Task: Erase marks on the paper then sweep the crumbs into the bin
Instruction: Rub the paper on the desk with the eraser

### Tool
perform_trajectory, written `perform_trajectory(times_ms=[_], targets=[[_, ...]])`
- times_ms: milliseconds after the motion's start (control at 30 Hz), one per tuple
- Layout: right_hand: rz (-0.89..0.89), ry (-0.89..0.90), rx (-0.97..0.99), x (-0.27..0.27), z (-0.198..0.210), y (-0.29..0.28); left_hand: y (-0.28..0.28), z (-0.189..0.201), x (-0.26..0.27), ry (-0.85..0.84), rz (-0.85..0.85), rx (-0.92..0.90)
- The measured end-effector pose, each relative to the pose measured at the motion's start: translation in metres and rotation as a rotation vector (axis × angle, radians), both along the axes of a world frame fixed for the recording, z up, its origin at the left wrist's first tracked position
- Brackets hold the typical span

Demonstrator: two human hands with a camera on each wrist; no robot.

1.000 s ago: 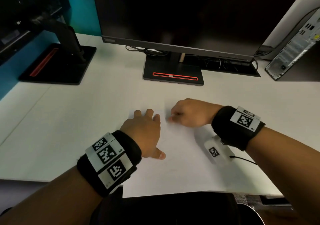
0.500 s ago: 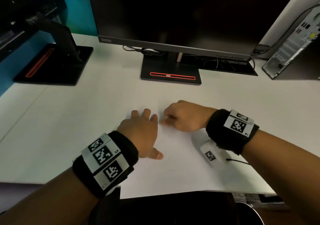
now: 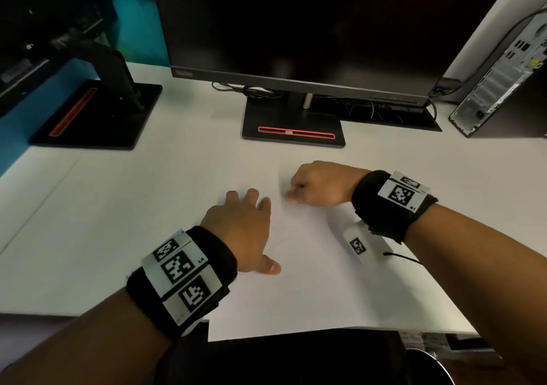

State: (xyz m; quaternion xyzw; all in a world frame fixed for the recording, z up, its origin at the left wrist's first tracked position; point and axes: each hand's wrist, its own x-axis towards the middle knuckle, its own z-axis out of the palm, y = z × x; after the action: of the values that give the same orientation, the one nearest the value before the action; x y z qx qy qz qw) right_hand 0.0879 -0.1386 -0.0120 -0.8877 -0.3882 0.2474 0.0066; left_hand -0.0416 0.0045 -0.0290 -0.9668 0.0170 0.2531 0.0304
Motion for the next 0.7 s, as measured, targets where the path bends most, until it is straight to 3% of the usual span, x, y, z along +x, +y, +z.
perform_trajectory(times_ms=[133,267,400,567,700], targets=[[0.064,0.058,-0.032,-0.009,-0.008,0.003,0.0,0.0,0.001,0.006,-0.001,0.006],[0.018,-0.026,-0.024,0.001,0.002,0.004,0.0,0.001,0.001,0.004,0.001,-0.001],[0.096,0.045,-0.023,-0.016,-0.009,0.008,0.0,0.001,0.0,0.004,0.005,-0.006],[0.024,-0.03,-0.014,0.0,0.001,0.003,0.0,0.002,-0.001,0.008,0.002,0.005],[0.114,0.034,0.01,-0.019,-0.01,0.004,0.0,0.002,-0.001,0.015,0.004,0.002]])
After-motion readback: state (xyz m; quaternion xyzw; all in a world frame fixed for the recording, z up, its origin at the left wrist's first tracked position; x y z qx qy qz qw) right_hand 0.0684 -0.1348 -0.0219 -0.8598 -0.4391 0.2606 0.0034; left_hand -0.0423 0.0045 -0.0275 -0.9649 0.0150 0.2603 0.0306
